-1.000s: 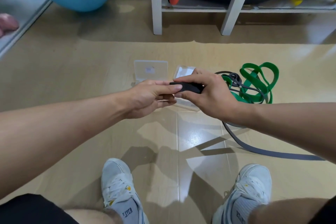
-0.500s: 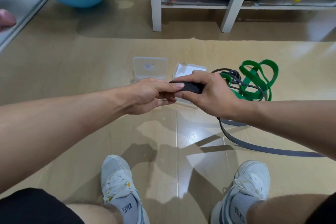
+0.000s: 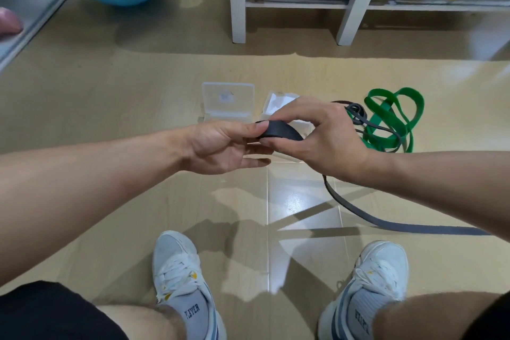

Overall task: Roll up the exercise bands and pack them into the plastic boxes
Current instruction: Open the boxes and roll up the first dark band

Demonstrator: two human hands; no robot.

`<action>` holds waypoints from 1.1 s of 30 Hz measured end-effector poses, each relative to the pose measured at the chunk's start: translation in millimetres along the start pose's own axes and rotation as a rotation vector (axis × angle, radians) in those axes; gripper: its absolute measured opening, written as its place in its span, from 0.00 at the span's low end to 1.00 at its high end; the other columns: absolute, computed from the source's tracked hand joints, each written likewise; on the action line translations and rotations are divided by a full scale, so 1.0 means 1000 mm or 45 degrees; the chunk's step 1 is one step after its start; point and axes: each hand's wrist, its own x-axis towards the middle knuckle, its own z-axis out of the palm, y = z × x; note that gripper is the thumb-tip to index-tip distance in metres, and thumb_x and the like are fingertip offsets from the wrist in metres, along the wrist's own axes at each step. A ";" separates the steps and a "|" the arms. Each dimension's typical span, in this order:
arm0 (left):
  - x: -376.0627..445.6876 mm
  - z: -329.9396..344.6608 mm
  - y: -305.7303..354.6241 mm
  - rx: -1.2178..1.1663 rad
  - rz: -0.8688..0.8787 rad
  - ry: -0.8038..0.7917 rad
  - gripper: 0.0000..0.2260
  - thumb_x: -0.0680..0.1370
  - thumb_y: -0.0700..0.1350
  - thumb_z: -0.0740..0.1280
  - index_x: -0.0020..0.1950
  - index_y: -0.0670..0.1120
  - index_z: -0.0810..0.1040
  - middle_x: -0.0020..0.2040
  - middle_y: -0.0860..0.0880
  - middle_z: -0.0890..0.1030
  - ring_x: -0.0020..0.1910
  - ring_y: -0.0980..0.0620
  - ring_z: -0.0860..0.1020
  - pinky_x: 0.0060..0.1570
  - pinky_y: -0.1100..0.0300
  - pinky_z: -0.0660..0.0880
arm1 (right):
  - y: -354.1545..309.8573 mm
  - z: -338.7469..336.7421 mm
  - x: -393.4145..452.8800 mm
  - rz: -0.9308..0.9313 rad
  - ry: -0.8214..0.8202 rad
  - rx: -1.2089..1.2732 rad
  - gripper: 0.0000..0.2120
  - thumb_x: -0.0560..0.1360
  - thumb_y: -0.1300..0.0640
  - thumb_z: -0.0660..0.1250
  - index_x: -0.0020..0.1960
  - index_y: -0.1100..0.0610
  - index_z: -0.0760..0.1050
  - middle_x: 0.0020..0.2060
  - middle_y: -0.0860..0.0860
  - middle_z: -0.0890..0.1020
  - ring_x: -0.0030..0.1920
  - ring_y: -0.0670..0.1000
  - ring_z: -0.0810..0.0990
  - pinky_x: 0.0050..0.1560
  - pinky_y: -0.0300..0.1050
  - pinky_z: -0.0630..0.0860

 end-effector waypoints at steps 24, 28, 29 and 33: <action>-0.003 0.022 0.005 0.259 -0.094 0.350 0.16 0.69 0.49 0.75 0.55 0.46 0.86 0.51 0.50 0.86 0.55 0.50 0.82 0.65 0.50 0.78 | 0.002 -0.012 0.007 -0.098 -0.292 -0.432 0.13 0.73 0.42 0.71 0.44 0.52 0.80 0.35 0.48 0.86 0.33 0.52 0.82 0.38 0.50 0.80; -0.006 0.025 0.005 0.257 -0.060 0.391 0.17 0.67 0.47 0.76 0.55 0.43 0.85 0.46 0.51 0.84 0.49 0.54 0.81 0.65 0.52 0.78 | -0.001 -0.013 0.009 -0.082 -0.264 -0.331 0.09 0.73 0.51 0.76 0.45 0.54 0.79 0.40 0.48 0.88 0.41 0.50 0.86 0.42 0.50 0.81; -0.006 0.025 0.005 0.224 -0.031 0.394 0.16 0.67 0.46 0.75 0.53 0.44 0.85 0.44 0.52 0.84 0.47 0.55 0.81 0.64 0.53 0.78 | -0.002 -0.014 0.009 -0.056 -0.241 -0.254 0.09 0.73 0.53 0.77 0.45 0.55 0.78 0.43 0.47 0.88 0.46 0.47 0.87 0.46 0.49 0.82; -0.006 0.024 0.004 0.274 0.100 0.420 0.18 0.66 0.46 0.76 0.55 0.45 0.85 0.44 0.53 0.85 0.45 0.57 0.81 0.59 0.57 0.77 | -0.006 -0.018 0.013 0.152 -0.344 0.034 0.17 0.70 0.56 0.80 0.52 0.57 0.76 0.49 0.48 0.87 0.54 0.44 0.85 0.58 0.47 0.81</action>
